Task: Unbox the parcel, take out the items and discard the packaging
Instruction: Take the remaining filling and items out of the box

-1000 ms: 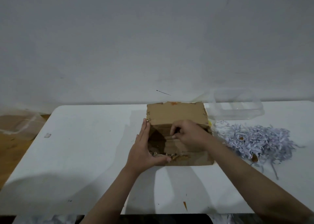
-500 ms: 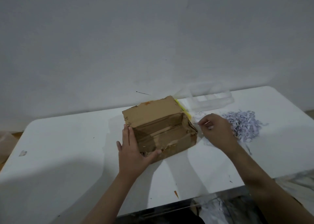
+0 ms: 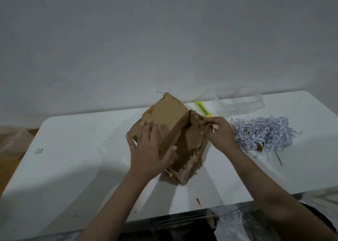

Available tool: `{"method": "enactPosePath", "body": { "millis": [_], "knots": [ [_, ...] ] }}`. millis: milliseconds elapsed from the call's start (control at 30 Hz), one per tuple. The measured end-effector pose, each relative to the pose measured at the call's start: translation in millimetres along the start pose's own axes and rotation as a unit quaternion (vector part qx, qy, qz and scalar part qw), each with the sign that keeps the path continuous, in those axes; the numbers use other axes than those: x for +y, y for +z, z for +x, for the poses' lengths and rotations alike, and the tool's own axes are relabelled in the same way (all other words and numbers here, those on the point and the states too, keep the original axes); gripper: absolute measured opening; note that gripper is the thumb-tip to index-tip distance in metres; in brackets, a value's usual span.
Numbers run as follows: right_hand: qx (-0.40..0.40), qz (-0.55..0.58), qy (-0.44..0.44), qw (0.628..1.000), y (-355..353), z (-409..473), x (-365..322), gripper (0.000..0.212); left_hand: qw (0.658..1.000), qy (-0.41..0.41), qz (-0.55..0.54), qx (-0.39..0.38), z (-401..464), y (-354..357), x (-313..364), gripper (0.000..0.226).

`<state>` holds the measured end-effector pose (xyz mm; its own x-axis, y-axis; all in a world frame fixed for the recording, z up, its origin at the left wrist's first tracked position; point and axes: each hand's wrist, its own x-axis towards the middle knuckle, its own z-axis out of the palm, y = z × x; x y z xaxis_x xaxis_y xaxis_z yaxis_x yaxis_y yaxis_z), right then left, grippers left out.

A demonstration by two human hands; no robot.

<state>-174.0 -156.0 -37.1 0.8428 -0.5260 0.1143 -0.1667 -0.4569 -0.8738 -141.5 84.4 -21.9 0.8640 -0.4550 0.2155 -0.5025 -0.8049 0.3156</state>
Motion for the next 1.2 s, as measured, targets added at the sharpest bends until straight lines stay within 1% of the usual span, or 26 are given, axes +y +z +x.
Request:
{"method": "enactPosePath", "body": {
  "millis": [133,233,367,467,600,667,733,800,867,933,1000,1100,1133,1200],
  "knots": [
    [-0.070,0.052,0.019,0.996,-1.2,12.7,1.7,0.046,0.988,0.075,0.001,-0.133,4.3,4.3,-3.1,0.090],
    [-0.106,0.081,0.024,0.991,-4.4,24.2,4.3,0.049,0.981,0.080,-0.027,-0.176,-8.9,16.7,5.9,0.087],
    [-0.151,0.135,0.035,0.979,-5.7,34.9,13.7,0.054,0.976,0.063,-0.113,-0.173,-26.8,35.2,23.8,0.075],
    [-0.165,0.163,0.035,0.972,-9.2,37.0,13.3,0.056,0.972,0.047,-0.176,-0.149,-32.6,47.6,29.2,0.070],
    [-0.181,0.157,0.028,0.971,-14.0,37.5,15.6,0.054,0.971,0.046,-0.204,-0.118,-35.3,53.8,28.7,0.066],
    [-0.179,0.151,0.030,0.972,-14.2,36.2,15.7,0.049,0.970,0.045,-0.209,-0.115,-35.5,53.9,28.3,0.065],
    [-0.161,0.132,0.027,0.978,-12.5,32.3,14.1,0.039,0.970,0.041,-0.211,-0.117,-35.2,53.8,27.8,0.065],
    [-0.140,0.095,0.004,0.986,-10.0,24.8,11.5,0.032,0.969,0.039,-0.210,-0.121,-35.3,53.2,28.0,0.065],
    [-0.131,0.066,-0.025,0.989,-9.0,15.3,11.6,0.029,0.969,0.045,-0.206,-0.129,-34.3,49.9,27.6,0.066],
    [-0.124,0.045,-0.025,0.991,-10.6,6.4,12.9,0.029,0.966,0.058,-0.197,-0.155,-29.6,44.5,22.3,0.067],
    [-0.103,0.027,-0.033,0.994,-12.8,2.1,12.6,0.032,0.963,0.072,-0.178,-0.187,-20.0,36.9,11.5,0.068],
    [-0.072,-0.017,-0.097,0.993,-17.6,5.2,4.2,0.044,0.965,0.093,-0.124,-0.214,-4.8,23.1,-3.6,0.072],
    [-0.083,-0.026,-0.112,0.990,-19.0,9.1,1.0,0.049,0.967,0.099,-0.104,-0.212,-1.7,19.6,-6.6,0.076],
    [-0.133,-0.045,-0.133,0.981,-19.6,18.5,-2.3,0.057,0.974,0.092,-0.068,-0.194,-0.1,15.9,-8.4,0.086]
  ]
}}
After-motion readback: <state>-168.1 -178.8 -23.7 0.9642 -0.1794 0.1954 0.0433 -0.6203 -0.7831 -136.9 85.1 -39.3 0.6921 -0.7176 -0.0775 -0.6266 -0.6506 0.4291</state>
